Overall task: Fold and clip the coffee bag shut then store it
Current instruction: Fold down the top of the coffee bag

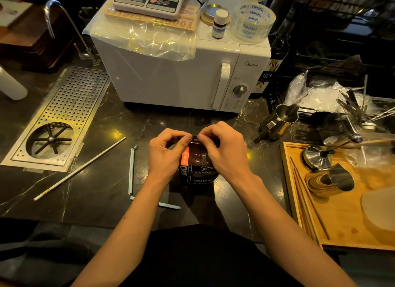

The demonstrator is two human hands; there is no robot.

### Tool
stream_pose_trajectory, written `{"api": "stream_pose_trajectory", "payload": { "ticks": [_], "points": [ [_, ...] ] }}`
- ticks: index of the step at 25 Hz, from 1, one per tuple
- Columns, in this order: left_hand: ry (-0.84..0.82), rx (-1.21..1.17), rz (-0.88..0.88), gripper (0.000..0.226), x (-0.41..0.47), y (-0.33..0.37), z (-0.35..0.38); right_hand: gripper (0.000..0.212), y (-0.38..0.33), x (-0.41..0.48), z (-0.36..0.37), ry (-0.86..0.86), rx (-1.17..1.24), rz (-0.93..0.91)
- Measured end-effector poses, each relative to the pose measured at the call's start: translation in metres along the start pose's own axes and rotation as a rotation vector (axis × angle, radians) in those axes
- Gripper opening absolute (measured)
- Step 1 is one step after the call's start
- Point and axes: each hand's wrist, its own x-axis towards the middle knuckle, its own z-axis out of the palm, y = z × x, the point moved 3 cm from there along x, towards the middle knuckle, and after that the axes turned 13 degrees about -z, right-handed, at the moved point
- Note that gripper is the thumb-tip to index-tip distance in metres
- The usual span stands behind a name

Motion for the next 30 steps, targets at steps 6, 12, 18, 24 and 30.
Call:
{"api": "stream_pose_trajectory", "payload": {
  "ticks": [6, 12, 18, 24, 30],
  "points": [
    [-0.018, 0.02, 0.023, 0.018, -0.003, 0.002, 0.004, 0.008, 0.017, -0.007, -0.007, 0.045, 0.094, 0.111],
    [0.001, 0.053, 0.034, 0.017, -0.002, 0.003, -0.002, 0.005, 0.022, -0.007, -0.018, -0.047, 0.211, 0.149],
    [0.022, 0.132, 0.075, 0.007, -0.001, 0.009, -0.002, 0.005, 0.022, -0.01, -0.021, 0.02, 0.162, 0.146],
    [0.016, 0.234, 0.139, 0.004, -0.004, 0.013, -0.007, 0.005, 0.029, -0.016, -0.028, -0.015, 0.288, 0.195],
    [-0.006, 0.303, 0.195, 0.004, -0.004, 0.021, -0.006, 0.009, 0.028, -0.019, -0.025, 0.096, 0.212, 0.164]
  ]
}}
